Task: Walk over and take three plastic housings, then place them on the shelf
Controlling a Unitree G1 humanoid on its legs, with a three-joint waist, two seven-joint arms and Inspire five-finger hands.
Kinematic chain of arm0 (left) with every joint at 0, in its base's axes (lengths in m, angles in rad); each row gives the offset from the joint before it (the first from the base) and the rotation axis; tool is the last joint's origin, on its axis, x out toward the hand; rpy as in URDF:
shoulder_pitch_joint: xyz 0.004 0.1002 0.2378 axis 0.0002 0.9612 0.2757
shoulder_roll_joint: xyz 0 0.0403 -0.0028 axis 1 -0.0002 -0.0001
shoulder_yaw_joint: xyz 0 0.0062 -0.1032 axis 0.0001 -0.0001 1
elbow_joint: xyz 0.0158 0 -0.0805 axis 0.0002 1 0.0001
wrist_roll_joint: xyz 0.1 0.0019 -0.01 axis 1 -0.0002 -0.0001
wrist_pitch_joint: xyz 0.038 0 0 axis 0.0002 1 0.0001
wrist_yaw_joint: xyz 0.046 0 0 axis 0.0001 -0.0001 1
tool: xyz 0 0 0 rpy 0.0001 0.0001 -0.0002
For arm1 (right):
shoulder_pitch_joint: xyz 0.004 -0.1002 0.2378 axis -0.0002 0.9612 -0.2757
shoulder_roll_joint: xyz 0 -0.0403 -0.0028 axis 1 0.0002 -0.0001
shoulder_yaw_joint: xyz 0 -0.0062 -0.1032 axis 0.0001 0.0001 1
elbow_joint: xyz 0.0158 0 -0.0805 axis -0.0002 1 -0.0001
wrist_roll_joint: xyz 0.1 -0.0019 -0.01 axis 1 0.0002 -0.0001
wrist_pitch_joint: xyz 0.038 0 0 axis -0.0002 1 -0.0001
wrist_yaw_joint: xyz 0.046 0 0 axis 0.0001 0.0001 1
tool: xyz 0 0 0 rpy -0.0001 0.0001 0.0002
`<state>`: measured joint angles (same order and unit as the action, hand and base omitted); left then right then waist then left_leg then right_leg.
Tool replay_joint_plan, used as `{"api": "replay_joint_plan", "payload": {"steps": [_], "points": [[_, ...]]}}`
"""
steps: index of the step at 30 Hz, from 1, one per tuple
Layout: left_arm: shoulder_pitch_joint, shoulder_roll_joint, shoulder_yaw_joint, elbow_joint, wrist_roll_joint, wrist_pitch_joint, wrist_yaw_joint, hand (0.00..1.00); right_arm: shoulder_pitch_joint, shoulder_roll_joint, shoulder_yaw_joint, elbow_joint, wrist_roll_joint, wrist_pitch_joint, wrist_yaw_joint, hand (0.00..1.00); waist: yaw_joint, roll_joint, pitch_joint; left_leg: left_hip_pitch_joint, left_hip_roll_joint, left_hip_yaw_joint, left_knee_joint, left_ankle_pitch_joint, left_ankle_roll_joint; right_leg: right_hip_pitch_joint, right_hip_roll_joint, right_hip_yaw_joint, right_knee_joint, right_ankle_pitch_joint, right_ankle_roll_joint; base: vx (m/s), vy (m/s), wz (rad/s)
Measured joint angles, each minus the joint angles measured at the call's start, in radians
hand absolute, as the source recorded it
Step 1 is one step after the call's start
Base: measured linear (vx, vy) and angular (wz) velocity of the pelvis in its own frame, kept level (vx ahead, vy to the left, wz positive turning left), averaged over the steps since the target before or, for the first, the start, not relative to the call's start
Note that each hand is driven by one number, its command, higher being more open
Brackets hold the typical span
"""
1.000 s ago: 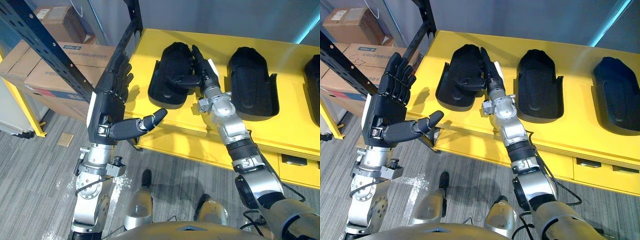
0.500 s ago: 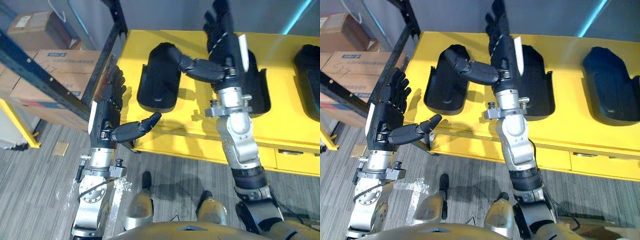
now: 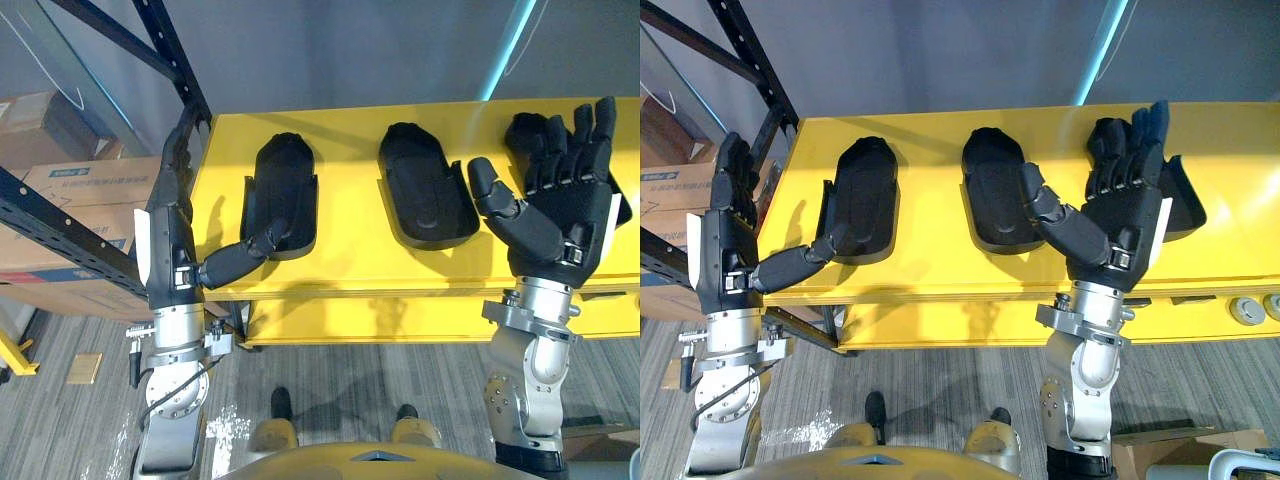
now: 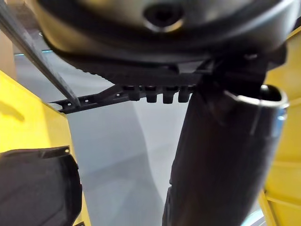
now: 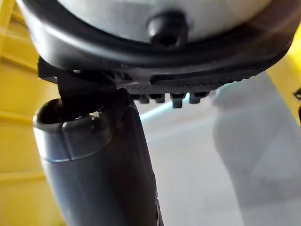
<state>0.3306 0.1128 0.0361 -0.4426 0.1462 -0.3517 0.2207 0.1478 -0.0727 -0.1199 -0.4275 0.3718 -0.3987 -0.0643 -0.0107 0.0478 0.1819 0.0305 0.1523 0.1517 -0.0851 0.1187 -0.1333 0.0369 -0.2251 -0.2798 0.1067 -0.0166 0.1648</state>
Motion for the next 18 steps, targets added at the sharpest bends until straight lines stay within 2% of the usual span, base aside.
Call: {"api": "replay_joint_plan", "payload": {"steps": [2, 5, 7, 11, 18], "points": [[0.027, -0.001, 0.018, 0.001, -0.009, 0.001, 0.002, 1.0, 0.001, 0.003, -0.012, 0.0, 0.038, -0.035, 0.018, 1.0, -0.005, -0.002, -0.013, 0.007, 0.002, 0.009, -0.003, -0.003, 0.0, 0.003, 0.003, 0.009, -0.007, 0.003, 0.001, -0.03, -0.007, -0.11], [0.04, -0.004, 0.034, 0.002, -0.047, 0.002, -0.013, 1.0, 0.009, 0.025, -0.016, 0.0, 0.037, -0.053, 0.025, 1.0, -0.011, -0.002, -0.041, -0.003, 0.002, 0.01, -0.003, -0.007, 0.0, 0.003, 0.004, 0.007, -0.027, 0.011, 0.003, -0.01, 0.001, -0.02], [0.041, -0.005, 0.045, 0.002, -0.078, 0.002, -0.046, 1.0, 0.019, 0.031, -0.012, 0.0, 0.036, -0.053, 0.028, 1.0, -0.012, -0.002, -0.05, -0.01, 0.001, 0.01, -0.003, -0.007, 0.001, 0.003, 0.005, 0.006, -0.039, 0.018, 0.001, 0.0, 0.0, 0.0], [0.058, -0.004, 0.048, 0.002, -0.153, 0.006, -0.174, 1.0, 0.026, 0.027, 0.017, 0.0, 0.039, -0.044, 0.05, 1.0, -0.013, 0.002, -0.055, -0.043, -0.001, 0.004, -0.003, -0.002, 0.004, -0.018, 0.006, -0.004, -0.054, 0.03, 0.003, -0.01, 0.002, 0.05], [0.062, 0.001, 0.014, 0.023, -0.185, 0.062, -0.212, 1.0, 0.007, -0.014, 0.069, 0.0, 0.037, -0.023, 0.047, 1.0, -0.009, 0.004, -0.054, -0.091, -0.003, -0.014, 0.0, 0.011, 0.005, -0.056, 0.006, -0.022, -0.056, 0.034, 0.003, 0.02, -0.006, 0.09]]}}
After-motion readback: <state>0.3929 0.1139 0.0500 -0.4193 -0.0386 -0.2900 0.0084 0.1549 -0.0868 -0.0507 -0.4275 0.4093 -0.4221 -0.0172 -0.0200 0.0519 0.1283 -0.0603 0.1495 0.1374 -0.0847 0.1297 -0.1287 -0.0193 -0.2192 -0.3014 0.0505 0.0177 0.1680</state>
